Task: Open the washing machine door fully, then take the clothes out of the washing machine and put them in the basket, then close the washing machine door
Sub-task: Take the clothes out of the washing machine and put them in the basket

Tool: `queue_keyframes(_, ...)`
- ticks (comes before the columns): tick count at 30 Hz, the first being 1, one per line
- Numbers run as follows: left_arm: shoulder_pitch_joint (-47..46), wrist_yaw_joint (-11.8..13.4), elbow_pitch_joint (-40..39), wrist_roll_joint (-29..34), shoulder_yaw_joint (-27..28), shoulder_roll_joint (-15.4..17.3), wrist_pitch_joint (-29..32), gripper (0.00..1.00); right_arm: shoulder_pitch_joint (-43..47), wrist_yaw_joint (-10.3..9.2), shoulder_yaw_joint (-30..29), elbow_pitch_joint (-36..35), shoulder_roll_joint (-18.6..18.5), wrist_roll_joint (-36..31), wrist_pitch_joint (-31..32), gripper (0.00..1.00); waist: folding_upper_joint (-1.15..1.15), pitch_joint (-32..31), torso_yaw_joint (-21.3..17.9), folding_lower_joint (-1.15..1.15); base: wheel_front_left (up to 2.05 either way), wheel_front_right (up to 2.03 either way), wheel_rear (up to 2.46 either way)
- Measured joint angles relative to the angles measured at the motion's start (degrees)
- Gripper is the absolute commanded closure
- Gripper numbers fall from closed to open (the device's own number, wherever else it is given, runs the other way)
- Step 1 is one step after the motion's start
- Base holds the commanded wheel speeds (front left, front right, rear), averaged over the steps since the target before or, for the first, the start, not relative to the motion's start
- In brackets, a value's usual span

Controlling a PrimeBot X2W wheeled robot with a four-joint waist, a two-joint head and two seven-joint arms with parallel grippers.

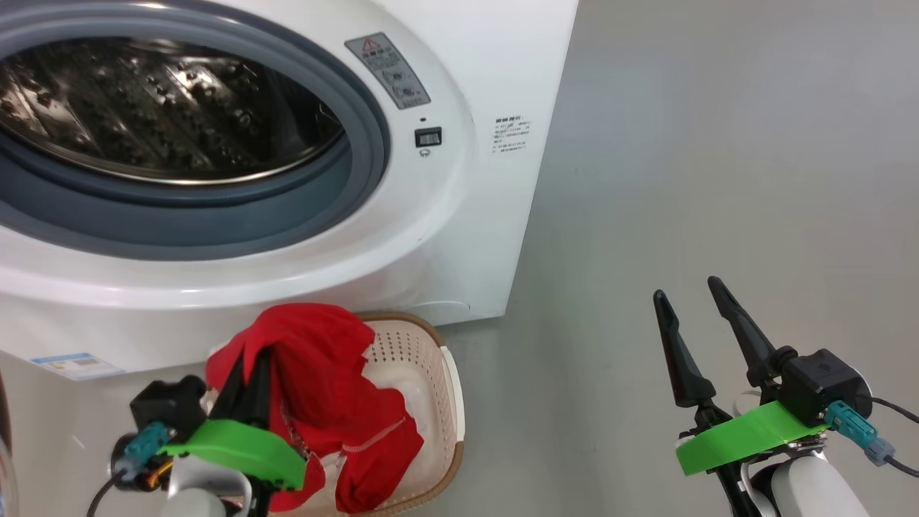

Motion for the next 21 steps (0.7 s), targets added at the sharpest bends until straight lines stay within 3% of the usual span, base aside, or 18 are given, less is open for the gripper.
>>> queue_keyframes(15, -14.44, -2.33, 24.52, -1.02, -1.11, -1.91, -1.13, 1.0, -3.63, 0.0, 0.93, -0.09, -0.02, 0.07, 0.0, 0.0, 0.0, 7.56, -0.06, 0.0, 0.0, 0.0, 0.0)
queue_keyframes(21, -19.41, -3.31, 30.93, -0.78, -1.2, -2.1, -1.13, 1.0, -5.61, 0.0, 1.04, -0.47, -0.03, -0.09, 0.0, 0.0, 0.0, 11.27, -0.03, 0.0, 0.0, 0.0, 0.0)
